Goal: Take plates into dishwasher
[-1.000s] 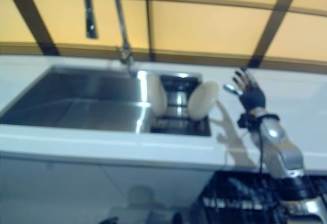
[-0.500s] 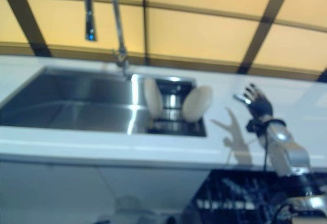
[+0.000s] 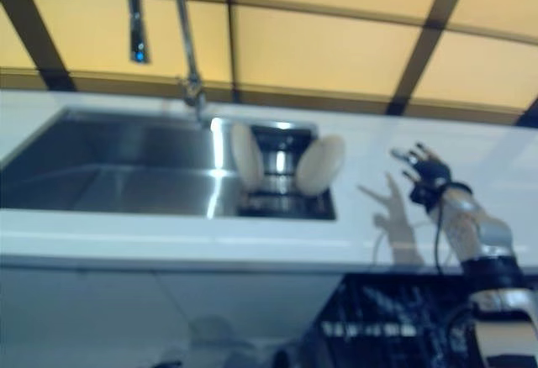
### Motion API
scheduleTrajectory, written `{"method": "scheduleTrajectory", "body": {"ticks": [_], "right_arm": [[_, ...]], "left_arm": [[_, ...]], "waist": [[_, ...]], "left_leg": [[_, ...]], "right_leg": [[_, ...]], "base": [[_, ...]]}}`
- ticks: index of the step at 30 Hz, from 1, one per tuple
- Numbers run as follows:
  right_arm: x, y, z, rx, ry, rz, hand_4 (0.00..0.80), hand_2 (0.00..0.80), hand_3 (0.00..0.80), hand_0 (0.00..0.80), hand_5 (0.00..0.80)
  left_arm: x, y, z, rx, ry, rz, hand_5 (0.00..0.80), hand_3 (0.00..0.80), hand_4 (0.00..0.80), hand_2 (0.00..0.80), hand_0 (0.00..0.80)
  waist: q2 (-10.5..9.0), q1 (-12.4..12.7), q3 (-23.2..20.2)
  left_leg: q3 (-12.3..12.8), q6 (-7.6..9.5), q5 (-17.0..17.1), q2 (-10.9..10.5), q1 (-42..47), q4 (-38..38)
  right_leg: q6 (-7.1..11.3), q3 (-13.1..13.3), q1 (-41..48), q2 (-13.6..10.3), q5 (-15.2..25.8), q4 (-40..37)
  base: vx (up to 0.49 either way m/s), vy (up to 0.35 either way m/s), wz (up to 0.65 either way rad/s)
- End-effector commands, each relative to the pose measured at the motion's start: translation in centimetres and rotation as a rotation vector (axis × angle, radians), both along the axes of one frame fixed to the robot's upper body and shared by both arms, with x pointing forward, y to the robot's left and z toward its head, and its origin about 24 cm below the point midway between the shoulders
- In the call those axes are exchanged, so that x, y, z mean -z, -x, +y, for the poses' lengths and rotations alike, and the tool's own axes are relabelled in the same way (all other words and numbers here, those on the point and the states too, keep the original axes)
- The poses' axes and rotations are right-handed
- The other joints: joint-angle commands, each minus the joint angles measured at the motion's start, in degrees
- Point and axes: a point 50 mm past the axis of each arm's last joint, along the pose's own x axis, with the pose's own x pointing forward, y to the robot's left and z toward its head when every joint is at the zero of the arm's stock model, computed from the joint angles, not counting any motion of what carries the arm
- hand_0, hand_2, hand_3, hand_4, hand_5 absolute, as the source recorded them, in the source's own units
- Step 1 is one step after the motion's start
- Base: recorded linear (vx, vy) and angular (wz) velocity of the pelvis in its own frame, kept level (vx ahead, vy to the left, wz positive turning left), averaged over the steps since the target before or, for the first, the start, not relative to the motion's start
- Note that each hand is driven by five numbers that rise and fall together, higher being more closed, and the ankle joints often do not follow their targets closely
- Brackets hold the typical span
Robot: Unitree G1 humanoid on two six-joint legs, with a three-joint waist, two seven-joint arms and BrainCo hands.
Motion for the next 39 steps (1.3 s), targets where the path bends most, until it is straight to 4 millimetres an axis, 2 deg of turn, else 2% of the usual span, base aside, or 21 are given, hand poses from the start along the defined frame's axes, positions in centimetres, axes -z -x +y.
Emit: {"method": "scheduleTrajectory", "body": {"ticks": [1, 18, 39], "right_arm": [[-4.0, -2.0, 0.3, -0.012, 0.001, -0.108, 0.0, 0.0, 0.0, 0.0, 0.0], [-2.3, -3.0, 1.8, -0.043, 0.007, -0.024, 0.0, 0.0, 0.0, 0.0, 0.0], [-0.3, -3.7, 4.6, -0.071, -0.081, 0.017, 0.0, 0.0, 0.0, 0.0, 0.0]], "left_arm": [[-0.5, -1.5, 0.1, 0.102, -0.026, -0.013, 0.0, 0.0, 0.0, 0.0, 0.0], [-0.4, -1.3, 0.0, 0.131, -0.023, -0.005, 0.0, 0.0, 0.0, 0.0, 0.0], [-0.4, -1.4, -0.1, 0.149, -0.024, -0.002, 0.0, 0.0, 0.0, 0.0, 0.0]], "waist": [[0.52, 2.12, 0.56], [0.85, 3.6, 2.16], [1.41, 4.78, 3.85]], "left_leg": [[1.6, 6.9, -0.85, -3.36, -5.18, 0.12], [0.37, 7.27, -1.11, -3.62, -4.6, 0.34], [-1.32, 7.65, -1.24, -3.91, -3.76, 0.46]], "right_leg": [[5.87, -3.25, 2.72, 0.55, -8.26, 2.66], [6.33, -5.09, 2.43, -0.27, -8.64, 4.56], [6.99, -6.56, 1.97, -1.17, -8.33, 6.68]], "base": [[0.0, 0.0, 0.0], [0.004, 0.003, 0.02], [0.002, 0.002, 0.03]]}}
